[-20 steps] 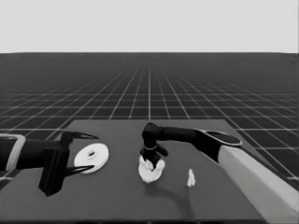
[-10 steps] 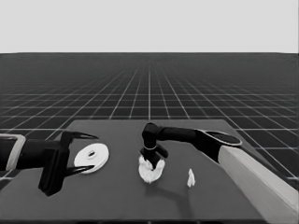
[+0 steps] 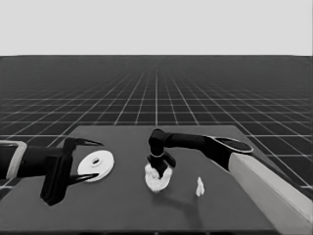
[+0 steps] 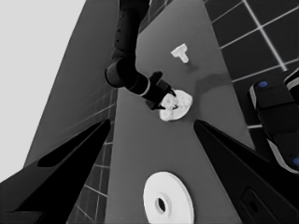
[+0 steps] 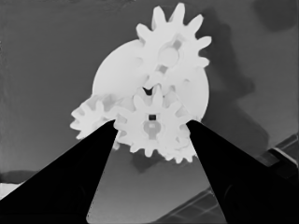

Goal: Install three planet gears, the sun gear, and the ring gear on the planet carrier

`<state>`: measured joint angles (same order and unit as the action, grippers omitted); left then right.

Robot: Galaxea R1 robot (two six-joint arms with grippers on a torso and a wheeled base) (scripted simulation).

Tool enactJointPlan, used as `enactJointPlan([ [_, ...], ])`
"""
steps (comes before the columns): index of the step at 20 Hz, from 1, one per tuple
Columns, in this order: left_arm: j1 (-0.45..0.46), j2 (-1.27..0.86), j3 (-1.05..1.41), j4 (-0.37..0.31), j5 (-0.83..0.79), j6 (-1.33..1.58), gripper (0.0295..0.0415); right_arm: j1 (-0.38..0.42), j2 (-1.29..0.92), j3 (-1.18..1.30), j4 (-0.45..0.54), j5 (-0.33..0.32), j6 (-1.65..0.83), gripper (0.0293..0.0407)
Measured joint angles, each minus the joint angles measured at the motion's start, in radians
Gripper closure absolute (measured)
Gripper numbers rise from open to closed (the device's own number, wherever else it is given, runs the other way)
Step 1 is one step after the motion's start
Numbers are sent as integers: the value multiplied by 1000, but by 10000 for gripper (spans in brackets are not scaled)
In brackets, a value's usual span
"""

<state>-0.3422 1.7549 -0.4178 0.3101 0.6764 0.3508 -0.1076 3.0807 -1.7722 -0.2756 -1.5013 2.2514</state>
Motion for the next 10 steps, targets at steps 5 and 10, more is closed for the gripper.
enactJointPlan([
  [5,0,0,0,0,0,0,326,0,0,0,0,0,52,388],
  [10,0,0,0,0,0,0,326,0,0,0,0,0,105,388],
])
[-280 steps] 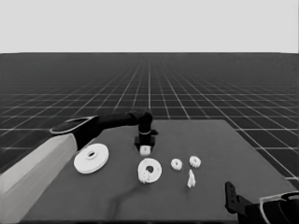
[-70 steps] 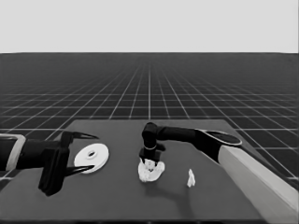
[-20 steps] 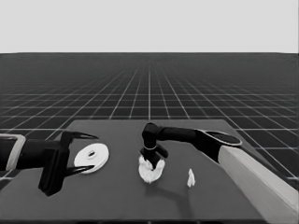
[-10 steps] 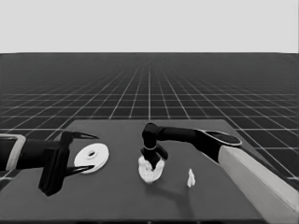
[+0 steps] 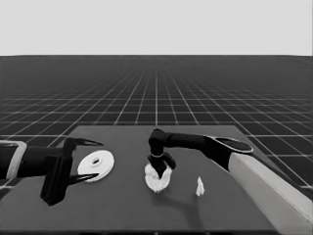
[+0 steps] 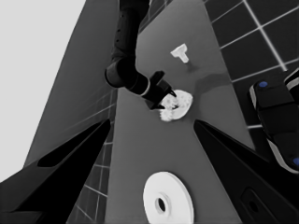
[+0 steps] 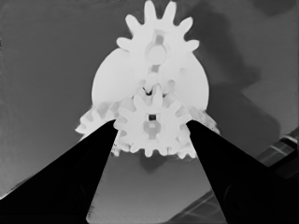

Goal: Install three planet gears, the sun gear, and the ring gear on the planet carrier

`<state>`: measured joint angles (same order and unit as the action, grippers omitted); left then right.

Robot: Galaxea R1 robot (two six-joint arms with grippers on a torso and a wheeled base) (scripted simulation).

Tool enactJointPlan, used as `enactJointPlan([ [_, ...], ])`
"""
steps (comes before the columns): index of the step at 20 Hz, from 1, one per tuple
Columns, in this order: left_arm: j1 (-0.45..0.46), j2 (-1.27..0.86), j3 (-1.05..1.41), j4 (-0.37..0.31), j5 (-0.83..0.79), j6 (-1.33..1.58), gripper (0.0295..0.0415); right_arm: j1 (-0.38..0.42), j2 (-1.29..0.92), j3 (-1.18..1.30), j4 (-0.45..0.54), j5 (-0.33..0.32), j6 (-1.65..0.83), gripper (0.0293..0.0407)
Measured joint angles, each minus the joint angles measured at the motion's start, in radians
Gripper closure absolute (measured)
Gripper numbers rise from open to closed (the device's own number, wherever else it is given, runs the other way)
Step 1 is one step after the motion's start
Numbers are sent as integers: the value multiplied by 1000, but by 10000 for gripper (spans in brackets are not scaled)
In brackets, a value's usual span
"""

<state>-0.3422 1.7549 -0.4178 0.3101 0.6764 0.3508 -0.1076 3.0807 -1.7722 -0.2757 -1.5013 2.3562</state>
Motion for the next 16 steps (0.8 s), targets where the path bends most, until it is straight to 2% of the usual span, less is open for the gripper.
enactJointPlan([
  [2,0,0,0,0,0,0,326,0,0,0,0,0,10,329],
  [3,0,0,0,0,0,0,326,0,0,0,0,0,12,319],
  [5,0,0,0,0,0,0,326,0,0,0,0,0,14,316],
  [10,0,0,0,0,0,0,326,0,0,0,0,0,15,315],
  [11,0,0,0,0,0,0,326,49,-9,39,43,-26,-378,307],
  [12,0,0,0,0,0,0,326,87,-12,57,71,-36,-625,309],
  [14,0,0,0,0,0,0,326,121,-15,69,99,-39,-861,314],
  [16,0,0,0,0,0,0,326,132,-16,71,110,-39,-943,315],
])
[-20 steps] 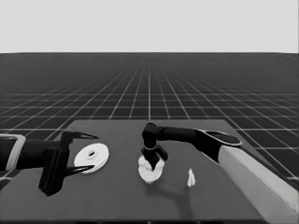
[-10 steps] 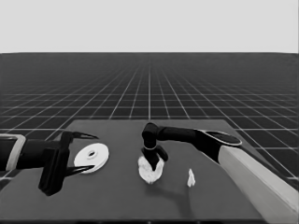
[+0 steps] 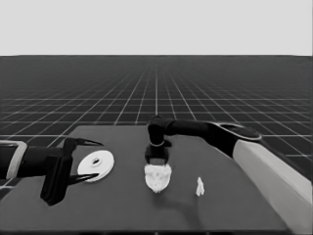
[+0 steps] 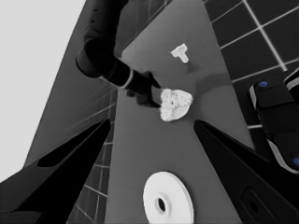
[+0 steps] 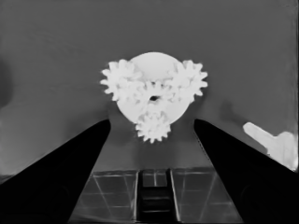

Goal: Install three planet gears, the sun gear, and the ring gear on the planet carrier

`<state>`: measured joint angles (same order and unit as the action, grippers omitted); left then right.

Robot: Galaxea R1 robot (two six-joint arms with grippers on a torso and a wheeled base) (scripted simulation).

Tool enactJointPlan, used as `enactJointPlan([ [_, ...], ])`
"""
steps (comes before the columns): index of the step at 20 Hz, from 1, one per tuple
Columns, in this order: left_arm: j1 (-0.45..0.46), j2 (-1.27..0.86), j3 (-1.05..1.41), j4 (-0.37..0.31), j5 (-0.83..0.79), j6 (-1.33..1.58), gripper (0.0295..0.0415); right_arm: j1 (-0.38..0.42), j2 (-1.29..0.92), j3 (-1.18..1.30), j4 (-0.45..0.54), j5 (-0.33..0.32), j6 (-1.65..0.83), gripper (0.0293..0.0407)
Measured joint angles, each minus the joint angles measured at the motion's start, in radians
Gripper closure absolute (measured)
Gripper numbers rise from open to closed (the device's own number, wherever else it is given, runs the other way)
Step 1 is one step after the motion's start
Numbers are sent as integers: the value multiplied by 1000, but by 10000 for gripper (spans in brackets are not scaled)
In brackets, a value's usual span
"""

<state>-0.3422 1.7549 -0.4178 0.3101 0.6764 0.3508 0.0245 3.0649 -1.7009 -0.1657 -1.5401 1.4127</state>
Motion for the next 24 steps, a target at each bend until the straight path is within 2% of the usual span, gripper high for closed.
enactJointPlan([
  [4,0,0,0,0,0,0,326,5,-1,1,5,1,-39,315],
  [5,0,0,0,0,0,0,326,-120,-277,457,-213,149,-456,295],
  [6,0,0,0,0,0,0,326,-238,-699,808,-344,235,-720,305],
  [7,0,0,0,0,0,0,326,-302,-962,1014,-421,285,-875,311],
  [8,0,0,0,0,0,0,326,-336,-1109,1138,-467,316,-966,314],
  [10,0,0,0,0,0,0,326,-366,-1240,1254,-509,345,-1052,315],
  [14,0,0,0,0,0,0,326,-378,-1298,1307,-529,358,-1091,315],
  [15,195,66,-197,311,325,-484,306,-378,-1301,1310,-530,359,-1094,315],
  [16,228,236,-464,189,597,-839,299,-379,-1303,1312,-531,359,-1095,315],
  [17,235,374,-724,15,694,-962,311,-379,-1304,1313,-531,360,-1096,315],
  [18,243,466,-930,-99,734,-996,319,-379,-1305,1313,-532,360,-1096,315],
  [19,249,529,-1081,-167,760,-998,323,-379,-1305,1314,-532,360,-1096,315],
  [21,256,604,-1259,-229,790,-980,325,-379,-1305,1314,-532,360,-1097,315],
  [24,259,645,-1357,-254,806,-961,326,-379,-1306,1314,-532,360,-1097,315],
])
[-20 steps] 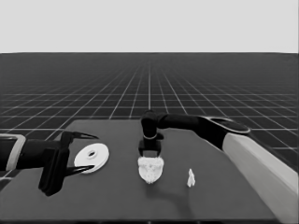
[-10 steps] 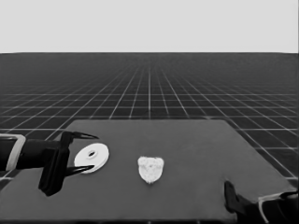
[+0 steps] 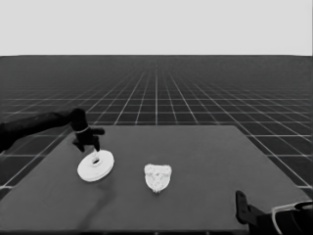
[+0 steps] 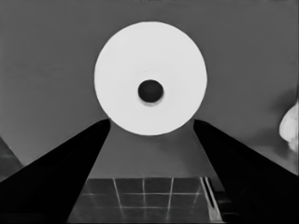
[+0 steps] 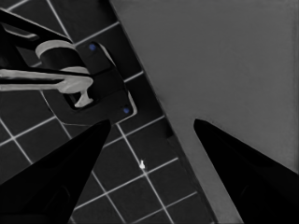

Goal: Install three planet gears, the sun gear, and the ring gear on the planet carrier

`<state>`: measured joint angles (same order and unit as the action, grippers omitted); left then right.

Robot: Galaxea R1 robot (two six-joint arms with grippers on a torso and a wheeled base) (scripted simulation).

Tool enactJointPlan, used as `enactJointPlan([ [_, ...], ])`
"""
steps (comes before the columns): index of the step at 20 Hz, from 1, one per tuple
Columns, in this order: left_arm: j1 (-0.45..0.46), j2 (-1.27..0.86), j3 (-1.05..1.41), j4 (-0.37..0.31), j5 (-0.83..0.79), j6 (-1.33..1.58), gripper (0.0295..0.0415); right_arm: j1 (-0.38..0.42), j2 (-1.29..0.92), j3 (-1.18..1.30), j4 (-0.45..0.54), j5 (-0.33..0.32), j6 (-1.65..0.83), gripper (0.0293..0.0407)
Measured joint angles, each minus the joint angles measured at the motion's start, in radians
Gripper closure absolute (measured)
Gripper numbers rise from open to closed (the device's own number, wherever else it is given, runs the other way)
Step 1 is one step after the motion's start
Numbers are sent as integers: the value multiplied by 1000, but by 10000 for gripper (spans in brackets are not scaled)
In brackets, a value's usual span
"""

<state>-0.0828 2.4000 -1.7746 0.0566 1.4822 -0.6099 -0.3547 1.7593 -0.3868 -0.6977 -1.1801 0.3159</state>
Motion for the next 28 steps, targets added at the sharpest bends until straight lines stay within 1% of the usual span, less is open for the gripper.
enactJointPlan([
  [1,68,19,-41,41,-60,14,326,0,0,0,0,0,0,315],
  [2,120,38,-80,62,-97,28,326,0,0,0,0,0,0,315],
  [3,147,53,-110,72,-120,39,326,0,0,0,0,0,0,315],
  [5,170,69,-143,80,-141,52,326,0,0,0,0,0,0,315],
  [10,180,77,-160,83,-152,59,326,0,0,0,0,0,0,315],
  [11,180,77,-161,83,-152,59,359,0,0,0,0,0,0,315],
  [12,180,77,-161,83,-152,59,362,0,0,0,0,0,0,315],
  [20,180,78,-161,83,-152,59,362,0,0,0,0,0,0,315],
  [21,123,38,-76,56,-87,24,362,0,0,0,0,0,0,315],
  [22,71,21,-45,33,-49,12,362,0,0,0,0,0,0,315],
  [23,40,15,-34,17,-27,8,362,0,0,0,0,0,0,315],
  [25,14,13,-31,2,-6,7,362,0,0,0,0,0,0,315],
  [28,4,13,-31,-4,2,8,362,0,0,0,0,0,0,315],
])
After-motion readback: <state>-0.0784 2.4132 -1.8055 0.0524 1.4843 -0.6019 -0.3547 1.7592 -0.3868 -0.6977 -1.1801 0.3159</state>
